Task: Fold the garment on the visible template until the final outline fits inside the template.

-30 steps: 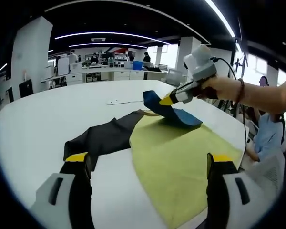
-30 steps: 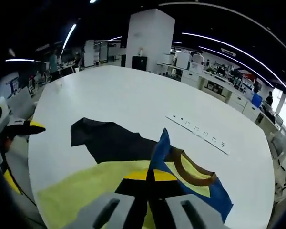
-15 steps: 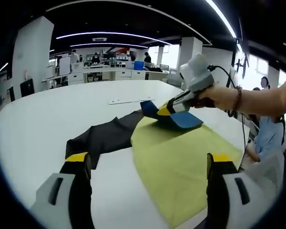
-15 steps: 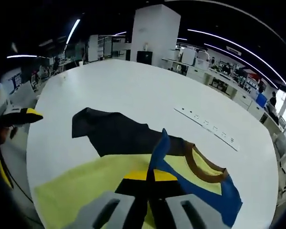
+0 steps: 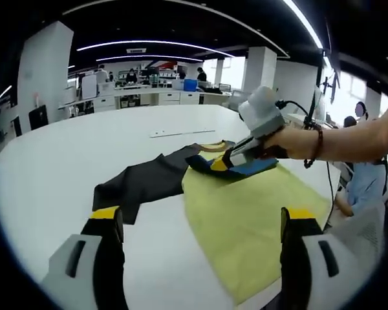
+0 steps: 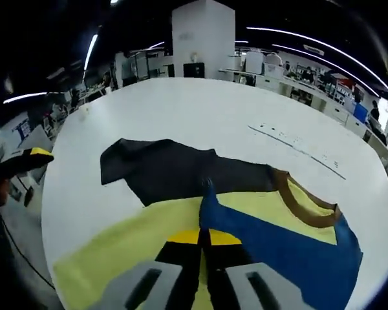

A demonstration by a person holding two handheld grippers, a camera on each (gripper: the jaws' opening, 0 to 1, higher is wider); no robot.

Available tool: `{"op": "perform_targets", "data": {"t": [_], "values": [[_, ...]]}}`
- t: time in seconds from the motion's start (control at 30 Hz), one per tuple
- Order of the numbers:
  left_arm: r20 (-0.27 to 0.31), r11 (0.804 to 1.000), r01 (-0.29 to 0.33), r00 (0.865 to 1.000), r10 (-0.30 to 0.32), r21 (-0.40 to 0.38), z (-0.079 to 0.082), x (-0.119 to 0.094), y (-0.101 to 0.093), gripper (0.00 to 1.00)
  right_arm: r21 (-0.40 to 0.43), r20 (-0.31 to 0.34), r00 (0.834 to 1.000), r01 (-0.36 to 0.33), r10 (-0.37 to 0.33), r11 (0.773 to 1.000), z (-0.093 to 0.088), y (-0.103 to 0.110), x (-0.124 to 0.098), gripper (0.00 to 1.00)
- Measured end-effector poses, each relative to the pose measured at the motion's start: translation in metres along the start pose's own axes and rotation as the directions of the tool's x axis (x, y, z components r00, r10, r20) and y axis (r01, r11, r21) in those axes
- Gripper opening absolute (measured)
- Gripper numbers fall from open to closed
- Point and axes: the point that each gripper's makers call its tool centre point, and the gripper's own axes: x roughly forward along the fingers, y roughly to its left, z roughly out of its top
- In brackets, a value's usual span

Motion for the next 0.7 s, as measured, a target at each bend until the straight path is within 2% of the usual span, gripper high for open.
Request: {"op": "perform_targets", "data": {"t": [0.07,0.17,0.37,0.47,0.57,0.7], "values": [[0.001,1.000,-0.001,1.000,0.001,-0.001,0.000,0.000,0.000,0.99,0.019,0.008,0.999,-0.043,0.043,0.999,-0.001,0.008,0.000,0.00],[0.002,1.000,0.000,1.000,0.000,-0.002,0.001,0.000,0.000,0.99,0.022,0.008,0.999,-0.045,0.045,0.999,-0.003,0.008,-0.003,0.01],[0.004,1.000,0.011,1.000,-0.011,0.005,0.003,0.002,-0.004,0.99,0.041,0.006,0.998,-0.060,0.059,0.997,-0.006,0.008,-0.006,0.13],[0.006,1.000,0.014,1.000,-0.014,0.006,0.004,0.002,-0.005,0.99,0.034,0.014,0.996,-0.091,0.090,0.995,-0.006,0.014,-0.003,0.16],[0.005,1.000,0.013,1.000,-0.013,0.009,0.003,0.001,-0.005,0.99,0.003,0.024,0.990,-0.140,0.140,0.990,-0.005,0.028,0.001,0.18],[0.002,1.000,0.005,1.000,-0.005,0.008,0.002,-0.002,-0.002,0.99,0.015,0.013,0.978,-0.207,0.207,0.978,-0.009,0.046,0.004,0.18]]}}
